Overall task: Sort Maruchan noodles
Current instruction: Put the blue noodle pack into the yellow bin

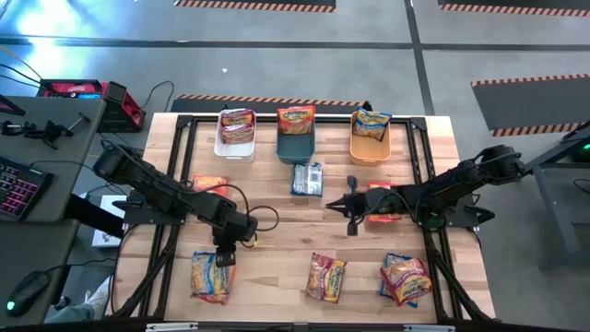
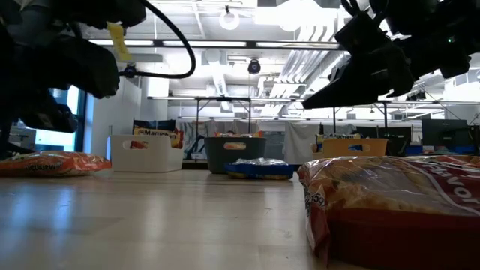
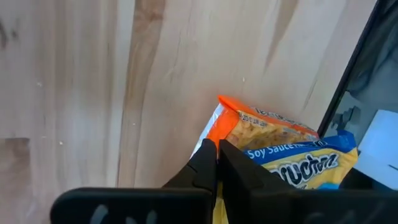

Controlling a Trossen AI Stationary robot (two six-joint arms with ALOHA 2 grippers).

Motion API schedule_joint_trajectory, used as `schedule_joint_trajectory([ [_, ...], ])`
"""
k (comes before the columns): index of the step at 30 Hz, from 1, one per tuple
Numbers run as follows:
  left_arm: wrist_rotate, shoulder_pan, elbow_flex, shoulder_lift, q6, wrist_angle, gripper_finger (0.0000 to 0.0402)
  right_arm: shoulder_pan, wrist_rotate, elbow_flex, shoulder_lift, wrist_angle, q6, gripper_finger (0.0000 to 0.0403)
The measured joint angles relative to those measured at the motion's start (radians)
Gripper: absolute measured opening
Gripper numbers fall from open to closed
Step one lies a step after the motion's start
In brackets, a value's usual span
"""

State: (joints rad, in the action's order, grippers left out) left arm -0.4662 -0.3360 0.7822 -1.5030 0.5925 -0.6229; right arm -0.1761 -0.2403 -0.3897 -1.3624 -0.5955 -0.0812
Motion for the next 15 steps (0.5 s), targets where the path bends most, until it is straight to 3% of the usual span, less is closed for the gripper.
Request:
schedule_joint_trajectory([
  [7,0.071,0.057,0.000,0.074,-0.053,0.073,0.0001,0.043,0.000,0.000,0.000,-0.001,0.025,0.0000],
  [15,0.395,0.141,0.000,0.149,-0.077,0.213,0.0000,0.065,0.006,0.000,0.000,0.000,0.113,0.0001],
])
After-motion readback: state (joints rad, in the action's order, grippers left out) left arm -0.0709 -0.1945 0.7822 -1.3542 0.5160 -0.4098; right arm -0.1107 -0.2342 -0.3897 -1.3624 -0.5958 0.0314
